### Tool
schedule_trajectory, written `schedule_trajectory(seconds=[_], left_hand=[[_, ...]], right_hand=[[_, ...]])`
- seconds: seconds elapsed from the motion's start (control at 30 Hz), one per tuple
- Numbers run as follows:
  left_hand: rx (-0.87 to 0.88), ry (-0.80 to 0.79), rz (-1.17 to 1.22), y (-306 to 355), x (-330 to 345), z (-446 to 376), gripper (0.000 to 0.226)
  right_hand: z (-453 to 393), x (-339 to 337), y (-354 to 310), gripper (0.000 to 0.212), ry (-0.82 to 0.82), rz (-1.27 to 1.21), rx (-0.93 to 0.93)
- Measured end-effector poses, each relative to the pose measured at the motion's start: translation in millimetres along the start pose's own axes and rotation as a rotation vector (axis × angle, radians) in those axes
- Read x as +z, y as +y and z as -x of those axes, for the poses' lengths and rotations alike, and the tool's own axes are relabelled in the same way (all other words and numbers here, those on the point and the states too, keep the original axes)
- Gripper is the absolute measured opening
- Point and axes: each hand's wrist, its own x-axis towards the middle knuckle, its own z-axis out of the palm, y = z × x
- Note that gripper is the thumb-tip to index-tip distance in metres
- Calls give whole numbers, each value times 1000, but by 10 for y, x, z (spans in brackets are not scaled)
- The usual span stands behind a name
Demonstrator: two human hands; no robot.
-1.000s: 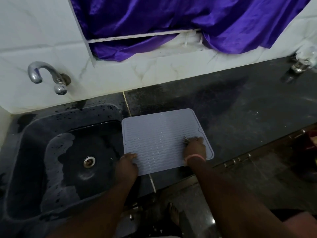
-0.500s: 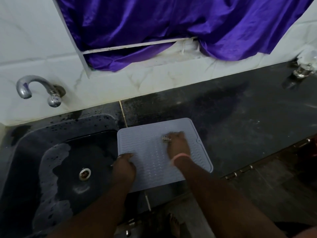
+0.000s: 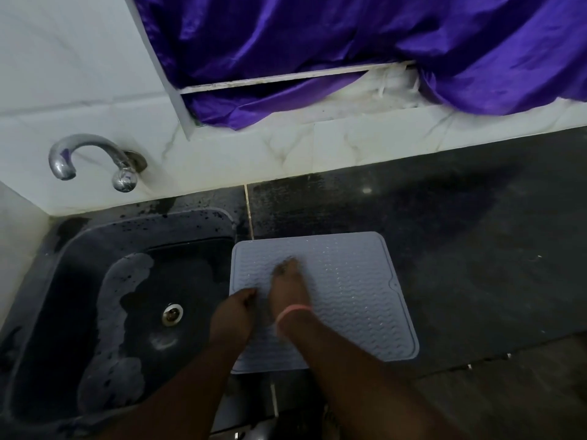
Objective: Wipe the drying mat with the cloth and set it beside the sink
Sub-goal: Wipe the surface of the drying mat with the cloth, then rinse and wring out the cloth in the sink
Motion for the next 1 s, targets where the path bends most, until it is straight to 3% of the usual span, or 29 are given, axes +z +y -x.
schedule_trajectory(seconds=[0.17, 0.23, 0.3, 0.4, 0.47, 0.57, 0.67, 0.73, 0.87, 0.93, 1.0], left_hand=[[-307, 82, 540, 158, -177, -72, 28], [-455, 111, 769, 317, -258, -73, 47], [-537, 3, 1011, 525, -298, -57, 52], [-532, -178, 1131, 798, -317, -66, 43], [-487, -277, 1245, 882, -360, -59, 42], [-418, -328, 1342, 879, -368, -57, 43], [-373, -285, 1212, 899, -346, -17, 35], [-368, -256, 1134, 923, -389, -7, 29], [-356, -234, 1204, 900, -526, -4, 36], [-290, -258, 1317, 901, -612, 8, 47], [-176, -279, 1407, 974, -774, 7, 44]], right_hand=[[83, -15, -273, 31, -192, -448, -165], [77, -65, -205, 40, -156, -618, -166], [102, -134, -124, 56, -106, -708, -152], [154, -316, -13, 83, -168, -904, -172], [178, -455, 93, 88, -129, -1023, -127], [212, -624, 260, 68, -66, -1020, -35], [213, -693, 423, 32, -96, -1016, -61], [237, -747, 491, 18, -128, -1084, -39], [187, -974, 529, 17, -177, -1238, 19], [153, -1093, 490, 20, -194, -1405, 75], [95, -1169, 444, 24, -182, -1587, 151]])
